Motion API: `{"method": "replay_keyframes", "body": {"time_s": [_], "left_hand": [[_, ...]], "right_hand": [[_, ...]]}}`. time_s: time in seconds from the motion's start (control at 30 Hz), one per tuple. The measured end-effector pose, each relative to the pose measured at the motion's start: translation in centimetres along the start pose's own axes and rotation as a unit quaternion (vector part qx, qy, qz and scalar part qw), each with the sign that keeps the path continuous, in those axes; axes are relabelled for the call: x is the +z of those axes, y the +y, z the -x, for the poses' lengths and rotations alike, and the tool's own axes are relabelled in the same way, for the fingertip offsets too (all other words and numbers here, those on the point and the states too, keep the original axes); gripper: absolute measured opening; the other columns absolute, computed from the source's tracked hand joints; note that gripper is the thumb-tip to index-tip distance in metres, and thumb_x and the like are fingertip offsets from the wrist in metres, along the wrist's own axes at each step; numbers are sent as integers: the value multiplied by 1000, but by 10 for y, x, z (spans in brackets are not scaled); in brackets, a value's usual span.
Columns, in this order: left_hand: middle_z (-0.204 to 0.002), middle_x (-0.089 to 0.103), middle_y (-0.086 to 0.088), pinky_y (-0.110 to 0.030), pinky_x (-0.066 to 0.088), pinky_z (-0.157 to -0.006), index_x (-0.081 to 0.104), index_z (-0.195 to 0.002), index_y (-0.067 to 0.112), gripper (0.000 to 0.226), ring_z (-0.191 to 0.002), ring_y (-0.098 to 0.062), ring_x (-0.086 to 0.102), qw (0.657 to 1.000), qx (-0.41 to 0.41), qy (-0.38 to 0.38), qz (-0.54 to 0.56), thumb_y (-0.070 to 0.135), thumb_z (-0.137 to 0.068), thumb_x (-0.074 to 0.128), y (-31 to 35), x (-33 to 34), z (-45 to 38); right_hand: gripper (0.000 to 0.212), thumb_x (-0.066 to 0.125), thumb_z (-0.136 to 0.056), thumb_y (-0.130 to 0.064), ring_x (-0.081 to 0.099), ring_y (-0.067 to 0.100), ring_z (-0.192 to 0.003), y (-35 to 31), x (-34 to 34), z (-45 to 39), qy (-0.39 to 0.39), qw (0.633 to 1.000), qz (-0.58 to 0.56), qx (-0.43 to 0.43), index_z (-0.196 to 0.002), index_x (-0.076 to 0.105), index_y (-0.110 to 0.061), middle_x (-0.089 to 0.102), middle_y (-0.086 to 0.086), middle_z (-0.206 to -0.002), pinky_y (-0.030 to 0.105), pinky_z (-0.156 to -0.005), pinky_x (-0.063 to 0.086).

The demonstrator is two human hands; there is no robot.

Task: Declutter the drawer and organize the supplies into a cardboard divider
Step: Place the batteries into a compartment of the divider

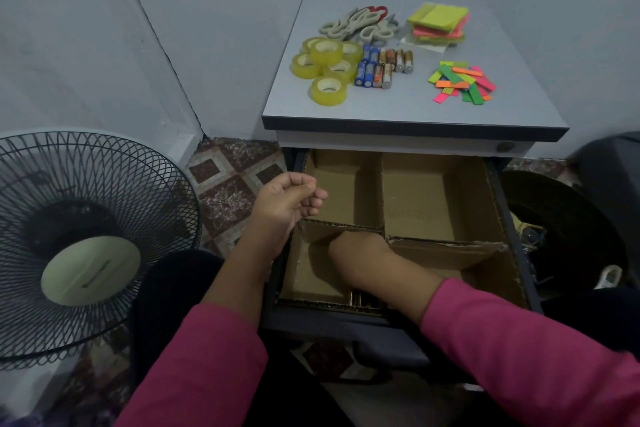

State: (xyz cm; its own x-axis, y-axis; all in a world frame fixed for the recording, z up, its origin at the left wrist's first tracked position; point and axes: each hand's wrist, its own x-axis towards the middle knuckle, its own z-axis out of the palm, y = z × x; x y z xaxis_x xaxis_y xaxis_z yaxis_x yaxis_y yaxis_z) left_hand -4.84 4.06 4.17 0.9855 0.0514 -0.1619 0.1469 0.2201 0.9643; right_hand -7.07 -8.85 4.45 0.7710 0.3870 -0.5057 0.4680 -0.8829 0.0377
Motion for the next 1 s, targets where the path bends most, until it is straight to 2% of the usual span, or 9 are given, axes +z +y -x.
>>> {"method": "replay_keyframes", "body": {"time_s": [0.13, 0.27, 0.4, 0.5, 0.6, 0.67, 0.8, 0.9, 1.0], "left_hand": [[-71, 69, -5, -20, 50, -57, 59, -89, 5, 14, -60, -10, 60, 1000, 1, 0, -3, -2, -95, 48, 0, -1, -1], [-72, 69, -5, -21, 50, -58, 59, -88, 5, 14, -61, -11, 60, 1000, 9, -1, -21, -3, -94, 49, -2, -1, 0], [-74, 69, -9, -22, 50, -56, 60, -88, 5, 12, -62, -15, 60, 996, 24, 9, -87, -3, -93, 52, -1, 7, -1], [-82, 69, -4, -18, 50, -61, 60, -89, 15, 14, -70, -11, 62, 982, 86, 27, -165, 3, -92, 56, 6, 22, 0], [-100, 65, 3, -16, 50, -80, 58, -101, 25, 14, -91, -1, 61, 930, 226, 49, -285, 13, -95, 53, 23, 40, -5], [-113, 58, 3, -20, 47, -90, 57, -114, 23, 21, -103, 0, 54, 872, 310, 63, -375, 15, -97, 47, 36, 52, -20], [-138, 46, -7, -43, 30, -111, 47, -131, 17, 36, -132, -20, 36, 772, 357, 73, -521, 9, -96, 41, 55, 78, -65], [-154, 28, -12, -40, 0, -119, 38, -136, 16, 43, -147, -20, 9, 726, 346, 49, -593, 6, -94, 40, 60, 89, -88], [-157, 20, -13, -39, -10, -116, 35, -137, 14, 43, -148, -18, 1, 697, 342, 42, -629, 6, -94, 40, 62, 93, -100]], "right_hand": [[29, 44, -95, -1, 59, 31, -112, 2, -4, 8, 13, 1000, -12, -14, -120, 59, -4, 59, 13, -124, 38, -81, 49], [18, 50, -93, -6, 62, 24, -85, 17, -17, 17, 64, 995, -67, -34, -105, 64, -9, 63, 9, -99, 32, -70, 51], [16, 52, -95, -23, 62, 11, -80, 41, -31, 24, 195, 960, -202, -19, -99, 66, -21, 65, -3, -89, 28, -74, 55], [14, 56, -94, -26, 59, 4, -85, 60, -44, 30, 356, 889, -288, 8, -104, 65, -24, 63, -10, -95, 22, -76, 51], [18, 55, -94, -22, 56, 6, -95, 83, -61, 20, 500, 810, -306, 31, -111, 64, -20, 60, -7, -103, 22, -82, 48], [27, 52, -95, -17, 53, 15, -110, 100, -73, 4, 539, 793, -279, 57, -120, 62, -16, 60, 0, -117, 29, -92, 45], [43, 48, -94, -12, 42, 31, -127, 131, -94, -32, 483, 847, -207, 80, -138, 49, -11, 49, 8, -142, 40, -103, 35], [47, 40, -94, -19, 47, 34, -118, 141, -102, -48, 436, 887, -137, 65, -140, 46, -16, 47, 5, -145, 43, -97, 39], [47, 26, -94, -38, 50, 34, -108, 140, -105, -50, 424, 896, -117, 55, -132, 51, -27, 52, -2, -140, 46, -87, 43]]}}
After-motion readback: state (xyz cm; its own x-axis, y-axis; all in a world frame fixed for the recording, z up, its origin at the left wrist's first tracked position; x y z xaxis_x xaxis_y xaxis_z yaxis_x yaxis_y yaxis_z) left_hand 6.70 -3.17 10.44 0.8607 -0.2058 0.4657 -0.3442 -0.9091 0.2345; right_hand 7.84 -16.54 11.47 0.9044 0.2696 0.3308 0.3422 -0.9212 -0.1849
